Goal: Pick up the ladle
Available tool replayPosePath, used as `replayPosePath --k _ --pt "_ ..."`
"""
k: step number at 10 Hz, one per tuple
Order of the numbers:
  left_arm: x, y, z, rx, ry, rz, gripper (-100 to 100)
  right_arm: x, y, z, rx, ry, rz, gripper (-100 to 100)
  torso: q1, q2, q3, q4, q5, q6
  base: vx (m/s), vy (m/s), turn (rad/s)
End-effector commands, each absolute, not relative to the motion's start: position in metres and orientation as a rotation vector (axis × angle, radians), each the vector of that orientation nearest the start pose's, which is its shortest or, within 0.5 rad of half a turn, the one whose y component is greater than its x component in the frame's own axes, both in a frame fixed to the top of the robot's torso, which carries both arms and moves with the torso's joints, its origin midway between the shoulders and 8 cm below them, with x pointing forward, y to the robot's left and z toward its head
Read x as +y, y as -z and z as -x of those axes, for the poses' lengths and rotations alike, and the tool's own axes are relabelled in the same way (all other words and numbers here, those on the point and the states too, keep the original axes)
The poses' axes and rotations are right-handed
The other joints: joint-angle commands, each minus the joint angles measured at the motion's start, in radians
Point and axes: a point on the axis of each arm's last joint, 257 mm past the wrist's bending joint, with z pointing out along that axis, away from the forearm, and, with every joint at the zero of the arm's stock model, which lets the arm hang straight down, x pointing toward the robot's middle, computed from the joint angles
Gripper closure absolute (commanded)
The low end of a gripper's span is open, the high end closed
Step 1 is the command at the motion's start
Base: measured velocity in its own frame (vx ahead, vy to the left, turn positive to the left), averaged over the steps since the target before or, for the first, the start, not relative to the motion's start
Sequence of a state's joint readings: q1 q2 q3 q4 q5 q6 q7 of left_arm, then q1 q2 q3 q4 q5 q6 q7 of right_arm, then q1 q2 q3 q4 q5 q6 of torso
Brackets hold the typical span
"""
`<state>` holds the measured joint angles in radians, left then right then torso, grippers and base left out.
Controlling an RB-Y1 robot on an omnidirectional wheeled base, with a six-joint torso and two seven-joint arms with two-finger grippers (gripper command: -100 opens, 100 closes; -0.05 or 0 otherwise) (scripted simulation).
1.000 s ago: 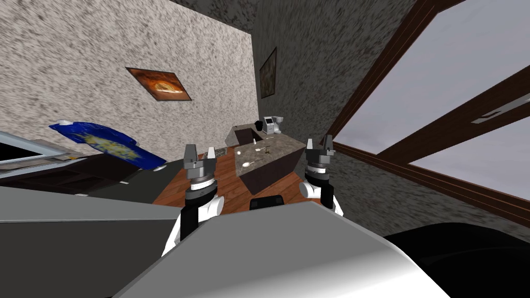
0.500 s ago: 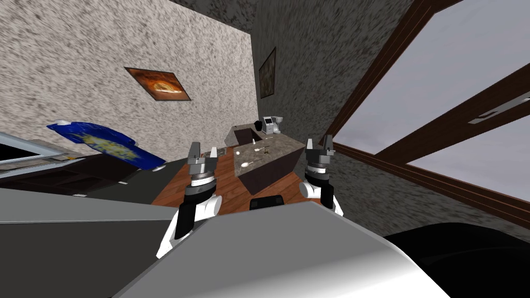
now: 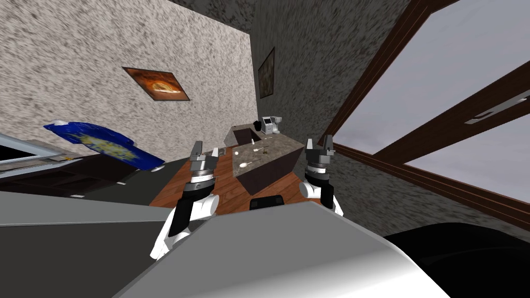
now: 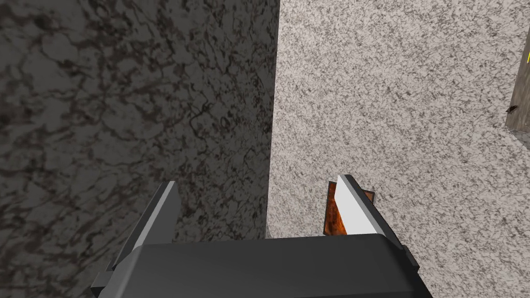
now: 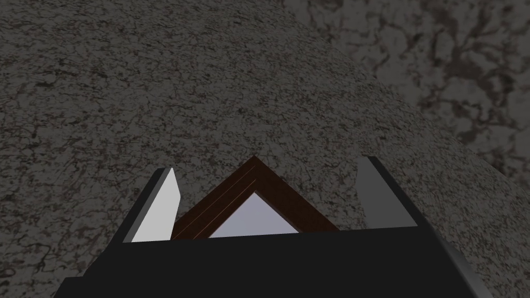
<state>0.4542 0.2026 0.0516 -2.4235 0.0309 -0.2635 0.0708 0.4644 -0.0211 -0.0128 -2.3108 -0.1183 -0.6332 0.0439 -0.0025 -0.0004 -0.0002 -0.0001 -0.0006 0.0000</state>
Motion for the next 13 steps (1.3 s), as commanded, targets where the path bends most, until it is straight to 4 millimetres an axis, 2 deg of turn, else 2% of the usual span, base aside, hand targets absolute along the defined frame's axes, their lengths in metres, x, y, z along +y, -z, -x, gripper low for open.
replayPosePath --k 1,8,13 --pt "0.270 -0.053 -0.361 0.798 1.329 0.621 -100 -0.288 -0.072 -0.311 0.425 -1.372 -0.543 0 0.000 0.000 0.000 0.000 0.000 0.000 -0.002 -0.017 0.003" --pt "0.285 -0.038 -0.385 0.872 1.352 0.761 -100 -0.288 -0.072 -0.311 0.425 -1.372 -0.543 0 0.001 0.000 0.000 0.000 0.000 0.000 0.004 -0.028 -0.008" --pt "0.294 -0.019 -0.399 0.928 1.331 0.864 -100 -0.288 -0.072 -0.311 0.425 -1.372 -0.543 0 0.000 0.000 0.000 0.000 0.000 0.000 0.004 -0.029 -0.007"
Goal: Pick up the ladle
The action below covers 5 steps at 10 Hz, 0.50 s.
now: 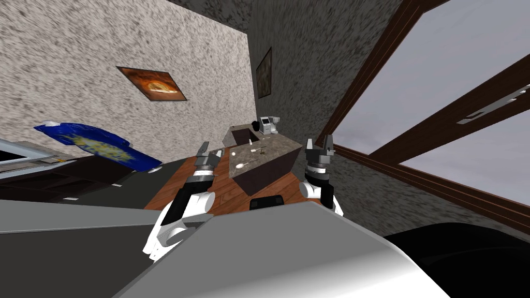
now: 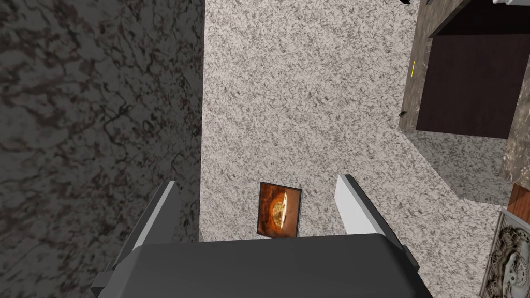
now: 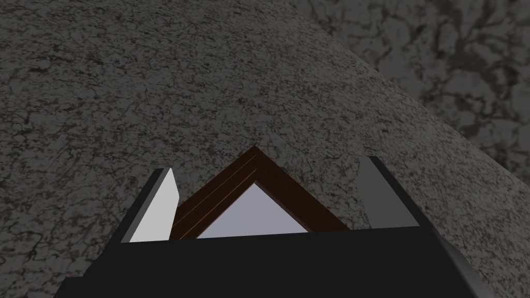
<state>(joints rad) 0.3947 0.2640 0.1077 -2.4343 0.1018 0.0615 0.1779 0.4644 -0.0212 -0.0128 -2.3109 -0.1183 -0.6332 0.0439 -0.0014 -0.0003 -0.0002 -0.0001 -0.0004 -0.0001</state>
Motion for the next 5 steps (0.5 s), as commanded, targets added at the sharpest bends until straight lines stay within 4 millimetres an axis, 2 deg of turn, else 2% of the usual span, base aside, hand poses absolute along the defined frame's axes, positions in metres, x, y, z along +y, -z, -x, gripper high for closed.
replayPosePath --k 1,5 --pt "0.298 -0.020 -0.403 0.930 1.346 0.893 -100 -0.288 -0.072 -0.311 0.425 -1.372 -0.543 0 0.000 0.000 0.000 0.000 0.000 0.000 0.011 -0.039 -0.031" --pt "0.307 -0.004 -0.413 0.971 1.326 0.984 -100 -0.288 -0.072 -0.311 0.425 -1.372 -0.543 0 -0.001 0.000 0.000 0.000 0.000 0.000 0.005 -0.032 -0.013"
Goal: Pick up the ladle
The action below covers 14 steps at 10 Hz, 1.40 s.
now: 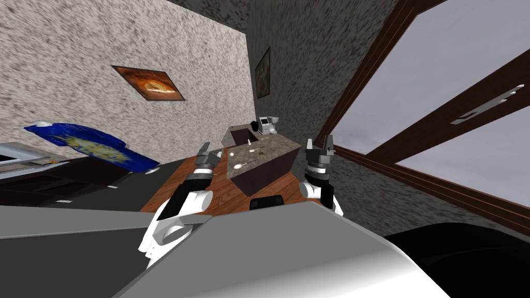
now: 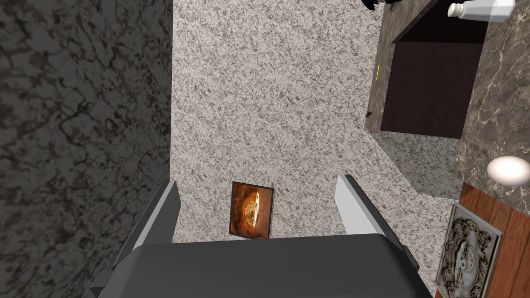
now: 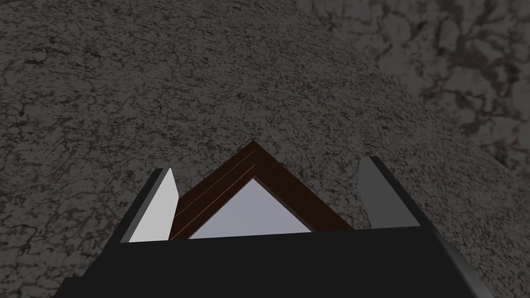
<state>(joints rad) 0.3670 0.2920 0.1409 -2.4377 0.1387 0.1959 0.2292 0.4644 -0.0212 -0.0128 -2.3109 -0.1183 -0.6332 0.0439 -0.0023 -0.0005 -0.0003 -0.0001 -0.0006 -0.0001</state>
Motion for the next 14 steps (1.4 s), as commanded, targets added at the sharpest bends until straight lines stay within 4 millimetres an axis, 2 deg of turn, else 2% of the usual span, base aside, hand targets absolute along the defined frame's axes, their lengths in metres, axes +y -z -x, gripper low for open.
replayPosePath --k 1,5,7,8,10,14 --pt "0.309 0.003 -0.415 0.987 1.312 1.008 -100 -0.288 -0.072 -0.311 0.425 -1.372 -0.543 0 0.000 0.000 0.000 0.000 0.000 0.000 0.007 -0.018 0.005" --pt "0.321 0.014 -0.424 1.010 1.307 1.108 -100 -0.288 -0.072 -0.311 0.425 -1.372 -0.543 0 0.001 0.000 0.000 0.000 0.000 0.000 0.008 -0.032 -0.023" --pt "0.325 0.028 -0.427 1.040 1.275 1.160 -100 -0.288 -0.072 -0.311 0.425 -1.372 -0.543 0 0.000 0.000 0.000 0.000 0.000 0.000 0.009 -0.026 -0.009" --pt "0.330 0.028 -0.430 1.036 1.283 1.186 -100 -0.288 -0.072 -0.311 0.425 -1.372 -0.543 0 0.001 0.000 0.000 0.000 0.000 0.000 0.013 -0.041 -0.045" --pt "0.333 0.042 -0.431 1.064 1.250 1.236 -100 -0.288 -0.072 -0.311 0.425 -1.372 -0.543 0 0.000 0.000 0.000 0.000 0.000 0.000 0.006 -0.031 -0.010" --pt "0.348 0.057 -0.437 1.082 1.220 1.342 -100 -0.288 -0.072 -0.311 0.425 -1.372 -0.543 0 0.001 0.000 0.000 0.000 0.000 0.000 0.008 -0.031 -0.032"
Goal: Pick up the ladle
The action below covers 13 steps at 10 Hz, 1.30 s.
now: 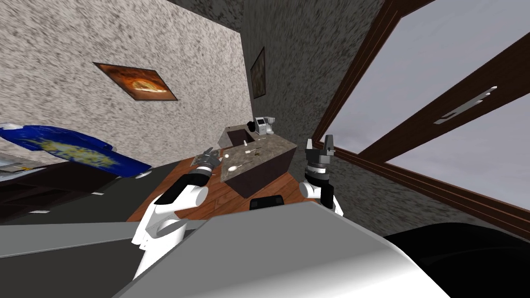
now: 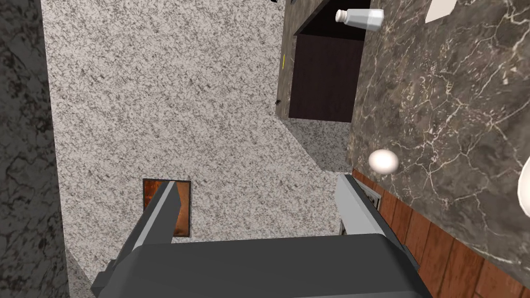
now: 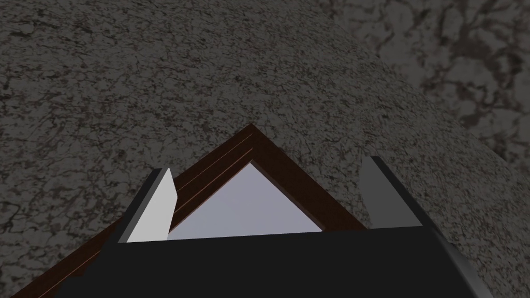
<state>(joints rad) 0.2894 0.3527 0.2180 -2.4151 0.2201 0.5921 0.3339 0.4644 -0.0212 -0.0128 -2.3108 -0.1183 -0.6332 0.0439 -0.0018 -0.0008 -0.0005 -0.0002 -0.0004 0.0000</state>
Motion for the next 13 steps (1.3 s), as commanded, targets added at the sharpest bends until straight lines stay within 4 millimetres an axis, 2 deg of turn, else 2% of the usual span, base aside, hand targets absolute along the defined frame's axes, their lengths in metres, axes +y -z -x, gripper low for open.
replayPosePath --k 1,3,13 --pt "0.349 0.064 -0.437 1.094 1.203 1.365 -100 -0.288 -0.072 -0.311 0.425 -1.372 -0.543 0 0.000 0.000 0.000 0.000 0.000 0.000 0.013 -0.036 -0.032" --pt "0.351 0.072 -0.436 1.110 1.181 1.395 -100 -0.288 -0.072 -0.311 0.425 -1.372 -0.543 0 0.001 0.000 0.000 0.000 0.000 0.000 0.003 -0.009 0.002" --pt "0.386 0.121 -0.435 1.155 1.037 1.655 -100 -0.288 -0.072 -0.311 0.425 -1.372 -0.543 0 0.001 0.000 0.000 0.000 0.000 0.000 0.012 -0.027 -0.037"
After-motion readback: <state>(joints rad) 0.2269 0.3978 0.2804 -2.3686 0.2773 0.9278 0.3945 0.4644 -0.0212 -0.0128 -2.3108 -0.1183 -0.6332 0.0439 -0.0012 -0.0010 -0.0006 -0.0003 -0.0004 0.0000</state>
